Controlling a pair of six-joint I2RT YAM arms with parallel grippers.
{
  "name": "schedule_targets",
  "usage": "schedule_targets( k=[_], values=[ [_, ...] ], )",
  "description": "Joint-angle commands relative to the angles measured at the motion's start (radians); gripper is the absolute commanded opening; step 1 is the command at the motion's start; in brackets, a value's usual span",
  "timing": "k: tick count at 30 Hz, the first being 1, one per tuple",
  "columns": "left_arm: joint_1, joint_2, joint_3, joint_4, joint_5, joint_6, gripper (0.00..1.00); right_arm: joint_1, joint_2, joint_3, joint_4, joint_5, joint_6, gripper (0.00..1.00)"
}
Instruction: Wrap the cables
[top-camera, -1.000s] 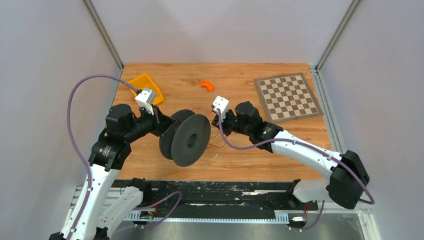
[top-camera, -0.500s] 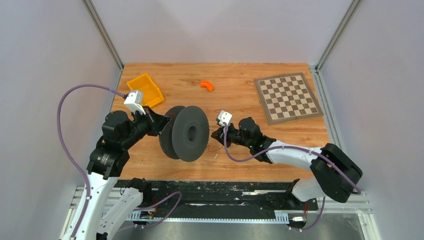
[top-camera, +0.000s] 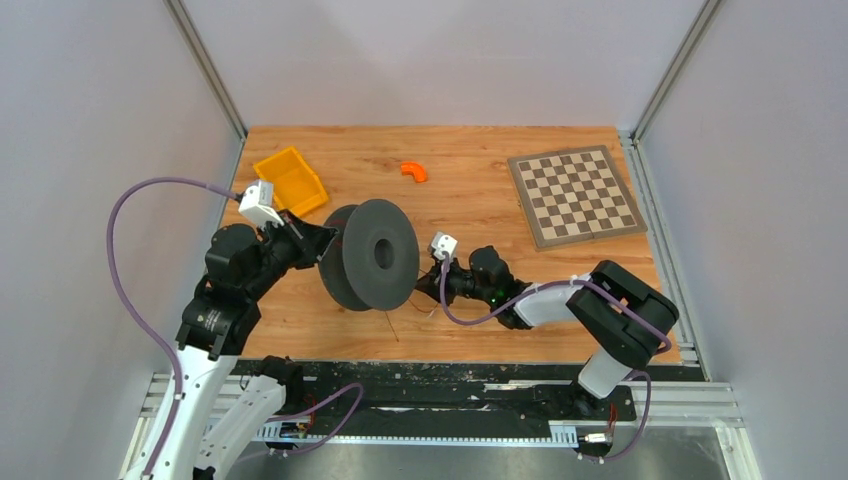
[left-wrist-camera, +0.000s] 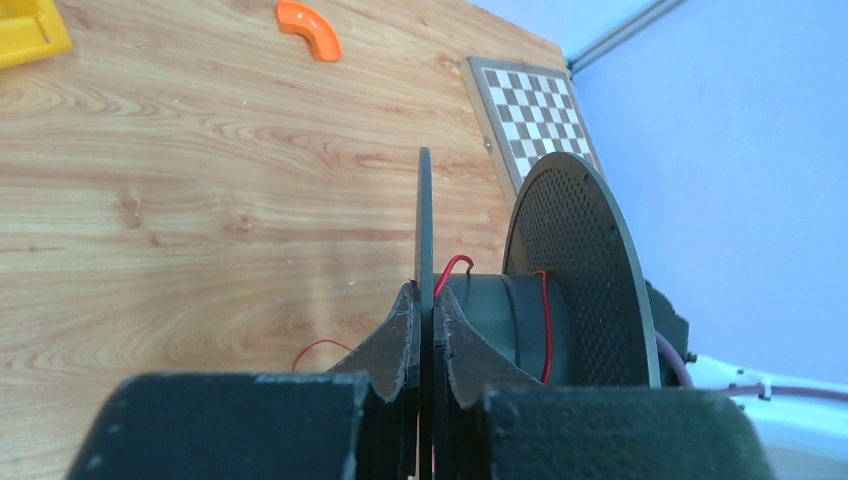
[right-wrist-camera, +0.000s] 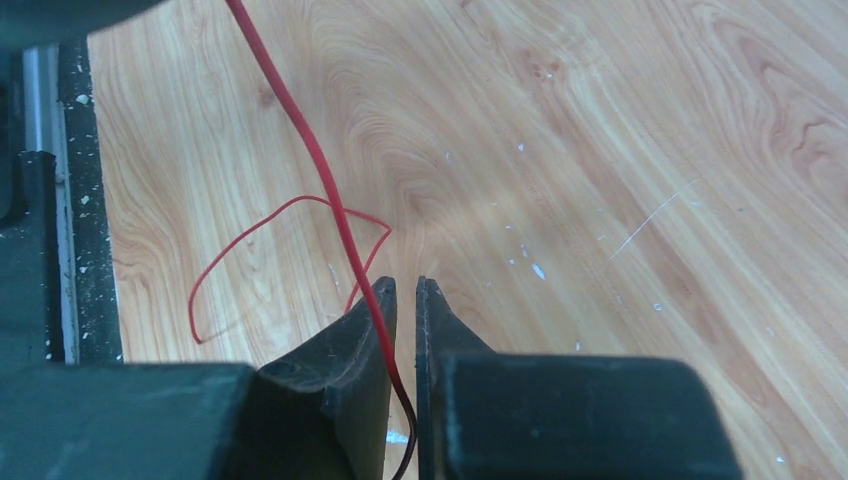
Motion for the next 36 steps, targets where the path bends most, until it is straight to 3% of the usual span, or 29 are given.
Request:
schedule_targets(
  k=[1,12,19,22,28,36],
  values=[
    [-0.001,-0.023,0.013,0.123,-0.091,-0.114,0.0,0.001,0.012,-0.041,0.161,-0.045,0.075,0.13],
    [-0.002,-0.042,-0.022,0.19,-0.162,-0.254,0.0,0.043,0.054,-0.07,0.223,-0.029,0.115,0.13],
    [-0.001,-0.066,-0.062,0.202,-0.27,-0.315,0.0,0.058,0.055,-0.081,0.225,0.004,0.132,0.06],
    [-0.002,-0.063,-0.062,0.202,-0.301,-0.341,0.0,0.093,0.003,-0.073,0.141,0.032,0.13,0.05],
    [-0.002,-0.012,-0.036,0.17,-0.398,-0.317,0.0,0.253,-0.186,0.023,-0.19,0.208,0.029,0.03],
    [-0.002,-0.008,-0.046,0.18,-0.486,-0.289,0.0,0.283,-0.285,0.002,-0.055,-0.004,0.049,0.03]
  ],
)
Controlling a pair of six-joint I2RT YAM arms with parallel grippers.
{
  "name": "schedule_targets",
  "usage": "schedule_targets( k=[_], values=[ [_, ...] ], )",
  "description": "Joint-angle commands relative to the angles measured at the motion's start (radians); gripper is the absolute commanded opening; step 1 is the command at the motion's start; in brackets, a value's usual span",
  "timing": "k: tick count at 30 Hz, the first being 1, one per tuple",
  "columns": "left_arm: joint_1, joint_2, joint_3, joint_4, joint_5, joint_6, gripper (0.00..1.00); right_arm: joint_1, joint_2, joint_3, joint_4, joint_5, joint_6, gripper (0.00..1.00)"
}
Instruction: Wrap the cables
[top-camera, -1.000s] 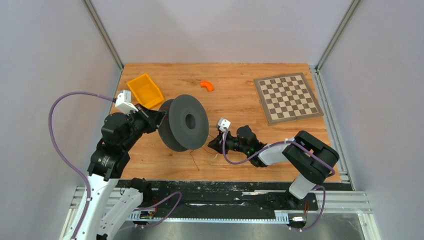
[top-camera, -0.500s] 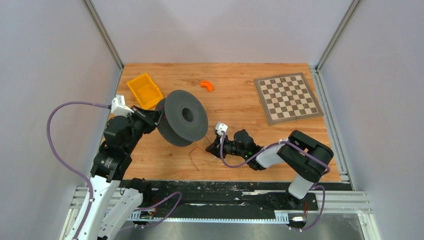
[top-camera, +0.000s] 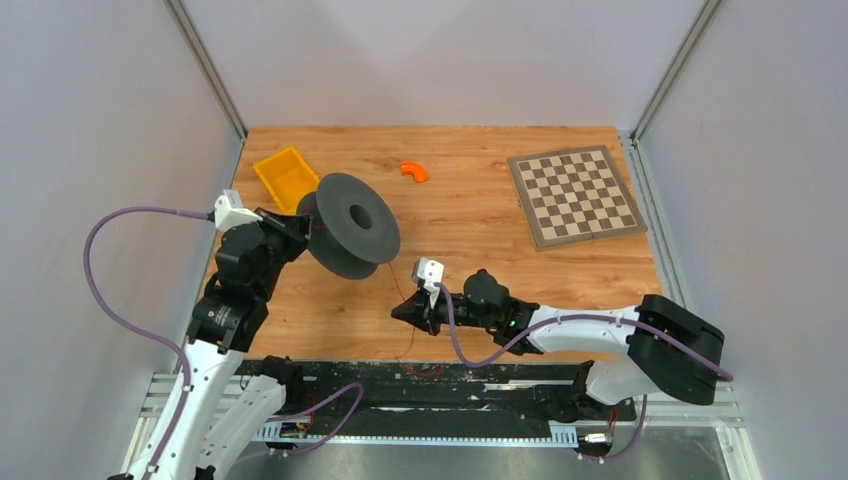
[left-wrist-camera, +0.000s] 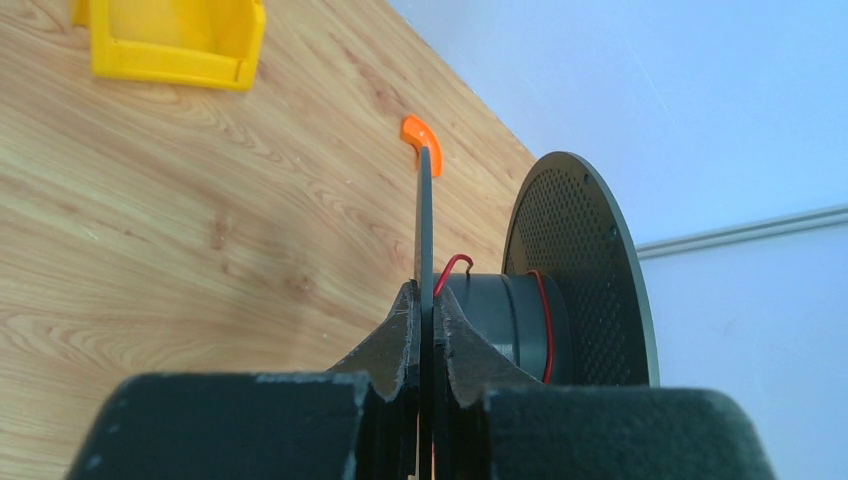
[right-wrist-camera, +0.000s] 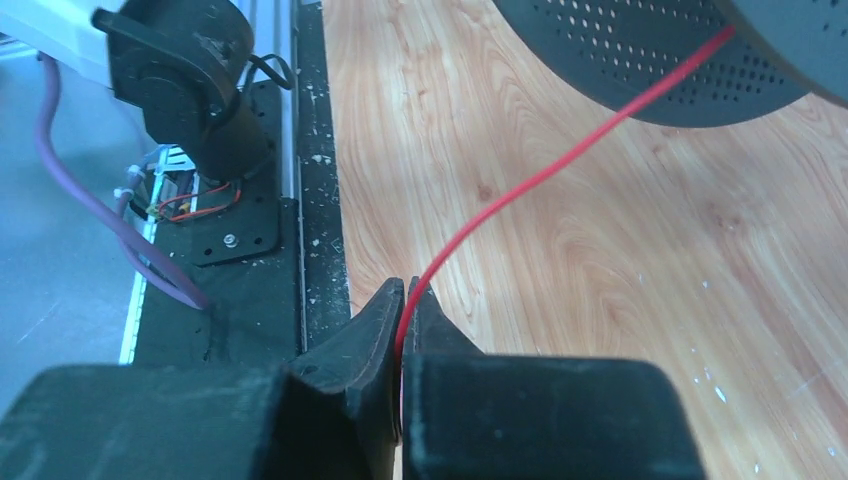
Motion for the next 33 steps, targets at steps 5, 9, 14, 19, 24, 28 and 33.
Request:
schedule_targets(
  k=[5,9,14,19,24,28,33],
  values=[
    [-0.001,0.002,0.007,0.149,-0.078,0.137,0.0,0.008,-0.052,0.111,-0.079,-0.09,-0.008,0.02],
    [-0.001,0.018,-0.007,0.158,-0.079,0.178,0.0,0.009,-0.047,0.214,-0.239,-0.08,-0.001,0.02],
    [-0.002,0.028,-0.021,0.165,-0.117,0.219,0.0,0.015,-0.036,0.274,-0.325,-0.114,0.041,0.04],
    [-0.002,0.038,-0.022,0.171,-0.128,0.276,0.0,0.014,-0.066,0.295,-0.357,-0.13,0.07,0.06],
    [-0.002,0.042,-0.025,0.167,-0.13,0.31,0.0,0.016,-0.093,0.298,-0.32,-0.182,0.101,0.06],
    [-0.002,0.04,-0.029,0.161,-0.142,0.318,0.0,0.017,-0.092,0.286,-0.269,-0.226,0.144,0.06],
    [-0.001,0.043,-0.033,0.153,-0.16,0.339,0.0,0.023,-0.109,0.274,-0.241,-0.246,0.172,0.06]
  ],
)
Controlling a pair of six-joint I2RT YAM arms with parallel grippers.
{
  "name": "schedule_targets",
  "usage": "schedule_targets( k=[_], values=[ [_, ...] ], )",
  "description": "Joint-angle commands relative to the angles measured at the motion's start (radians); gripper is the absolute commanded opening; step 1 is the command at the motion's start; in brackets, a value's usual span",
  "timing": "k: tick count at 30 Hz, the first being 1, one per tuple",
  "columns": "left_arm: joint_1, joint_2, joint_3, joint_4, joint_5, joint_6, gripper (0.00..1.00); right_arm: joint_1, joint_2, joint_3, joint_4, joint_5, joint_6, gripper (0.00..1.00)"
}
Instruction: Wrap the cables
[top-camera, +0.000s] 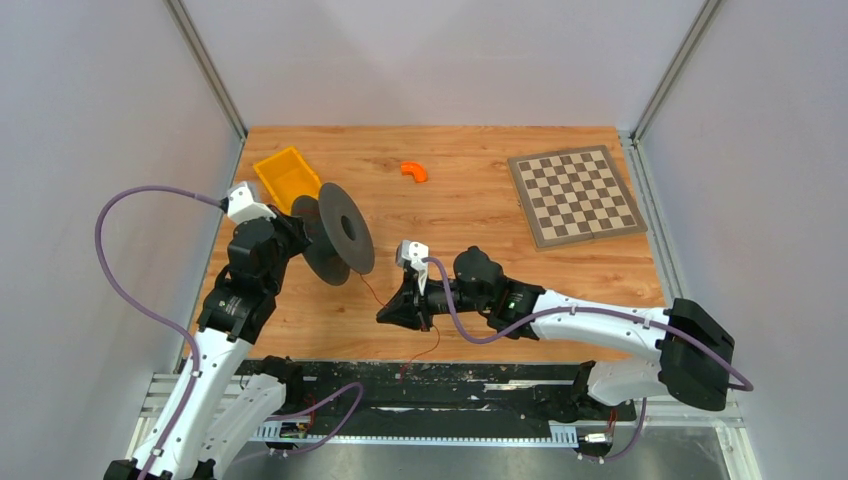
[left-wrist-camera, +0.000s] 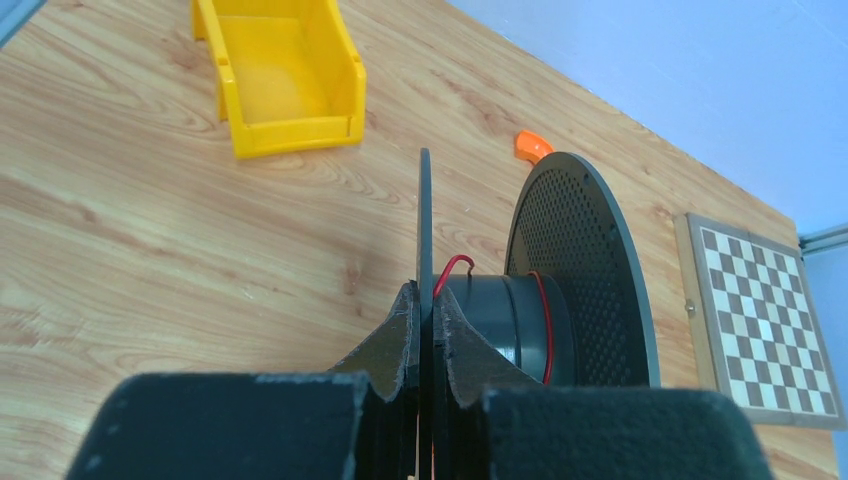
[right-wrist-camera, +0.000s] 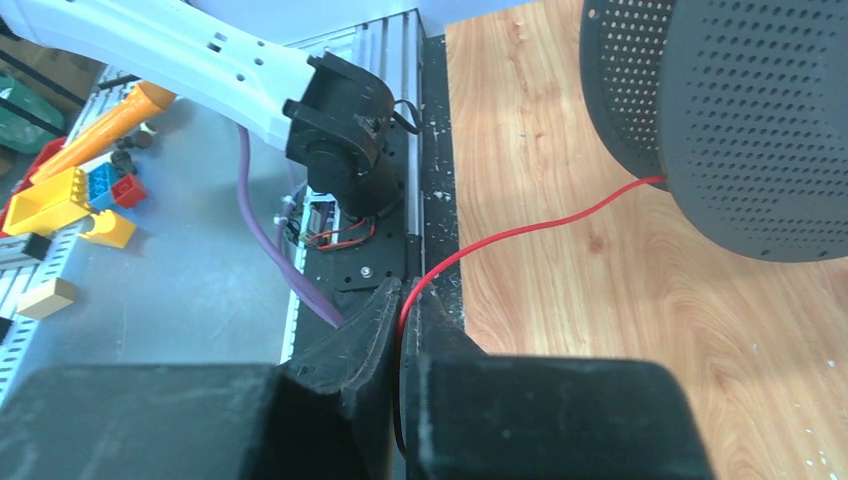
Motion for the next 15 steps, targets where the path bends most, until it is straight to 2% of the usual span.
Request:
schedule_targets(
  k=[1,10,15],
  values=[
    [-0.001,-0.006,0.006,0.1,-0.051,0.02,0.0,0.014,-0.048,0.018,0.084,-0.055,0.053,0.06],
    [-0.003,0.012,-0.018,0.131,0.008,0.085,0.0,0.017,-0.085,0.016,0.104,-0.076,0.083,0.05],
    [-0.026,0.032,-0.034,0.187,0.22,0.283,0.0,0.014,-0.088,0.085,-0.013,0.045,-0.05,0.0]
  ],
)
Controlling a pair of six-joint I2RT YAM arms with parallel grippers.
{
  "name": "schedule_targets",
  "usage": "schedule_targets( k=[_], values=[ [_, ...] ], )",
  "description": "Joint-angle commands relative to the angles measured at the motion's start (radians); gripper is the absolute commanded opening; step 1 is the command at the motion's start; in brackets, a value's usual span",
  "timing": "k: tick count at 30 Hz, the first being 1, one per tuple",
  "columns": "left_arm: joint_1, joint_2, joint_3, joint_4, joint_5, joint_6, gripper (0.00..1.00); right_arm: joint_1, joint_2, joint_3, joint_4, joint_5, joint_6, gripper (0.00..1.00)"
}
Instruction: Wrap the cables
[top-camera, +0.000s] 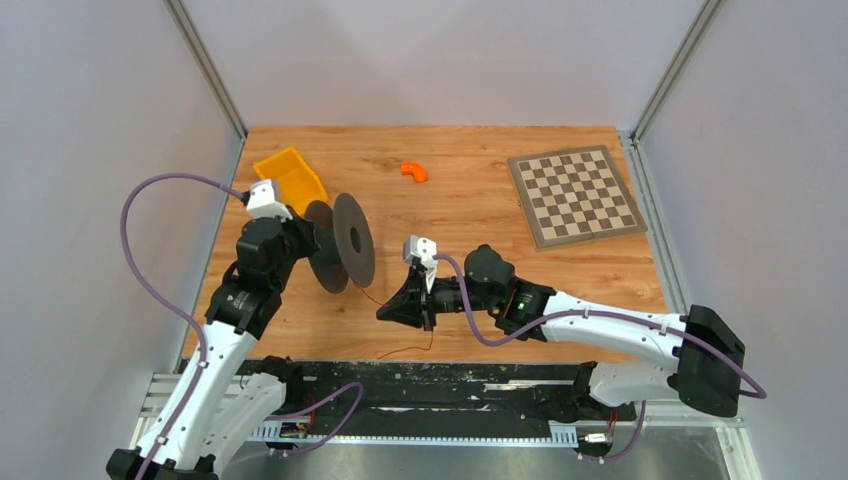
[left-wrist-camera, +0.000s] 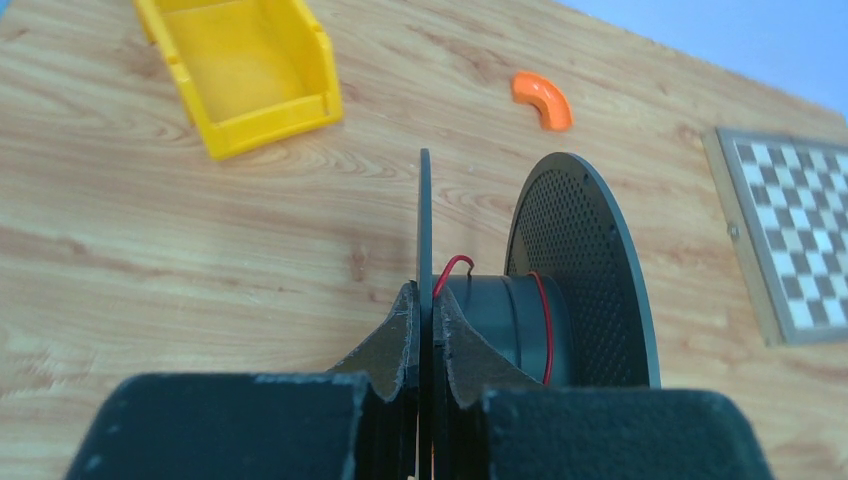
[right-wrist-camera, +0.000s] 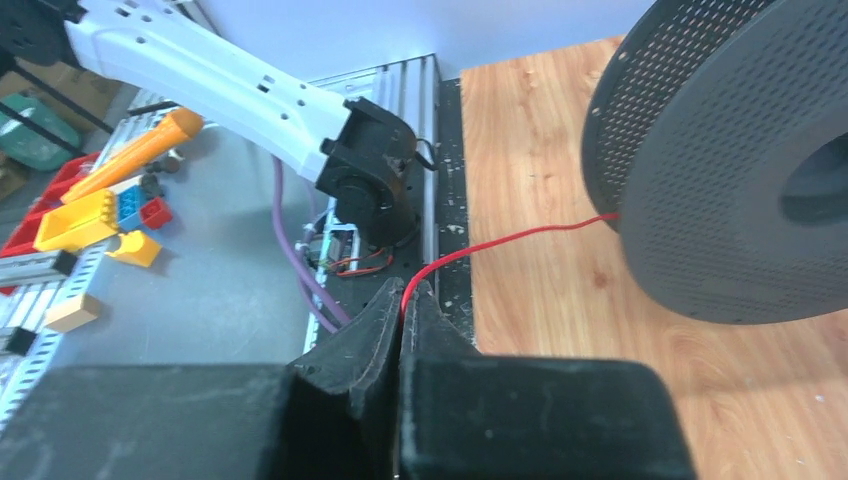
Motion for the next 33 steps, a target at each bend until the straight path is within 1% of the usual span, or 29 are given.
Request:
schedule_targets(
  k=[1,2,7,12,15,17,20,24,28,30,33],
  values=[
    [-0.04,0.006,-0.002,0.162,0.173,0.187,0.0,0.005,-0.019,0.118,-0.073,0.102,-0.123,0.0],
    [-0.049,0.008,-0.007,0.167,0.218,0.23,0.0,0.003,-0.01,0.146,-0.099,0.117,-0.155,0.0],
    [-0.131,0.01,-0.021,0.16,0.325,0.346,0.0,-0.037,0.056,0.278,-0.184,0.148,-0.249,0.0],
    [-0.149,0.01,-0.027,0.116,0.486,0.447,0.0,-0.126,0.137,0.403,-0.29,0.155,-0.276,0.0],
    [-0.15,0.001,-0.022,0.065,0.601,0.522,0.0,-0.187,0.157,0.44,-0.333,0.167,-0.293,0.0],
    [-0.15,-0.014,-0.02,0.033,0.654,0.571,0.0,-0.227,0.155,0.442,-0.371,0.164,-0.297,0.0],
    [-0.15,-0.04,-0.008,0.004,0.704,0.599,0.0,-0.279,0.147,0.419,-0.398,0.152,-0.312,0.0],
    [-0.149,-0.054,0.017,-0.004,0.749,0.551,0.0,-0.33,0.116,0.359,-0.405,0.148,-0.312,0.01],
    [-0.136,-0.012,0.096,-0.051,0.726,0.406,0.0,-0.374,0.06,0.286,-0.409,0.112,-0.305,0.04],
    [-0.118,0.013,0.145,-0.083,0.759,0.346,0.0,-0.388,0.033,0.249,-0.409,0.099,-0.307,0.04],
    [-0.107,0.006,0.185,-0.062,0.767,0.262,0.0,-0.398,0.005,0.205,-0.408,0.092,-0.308,0.04]
  ],
)
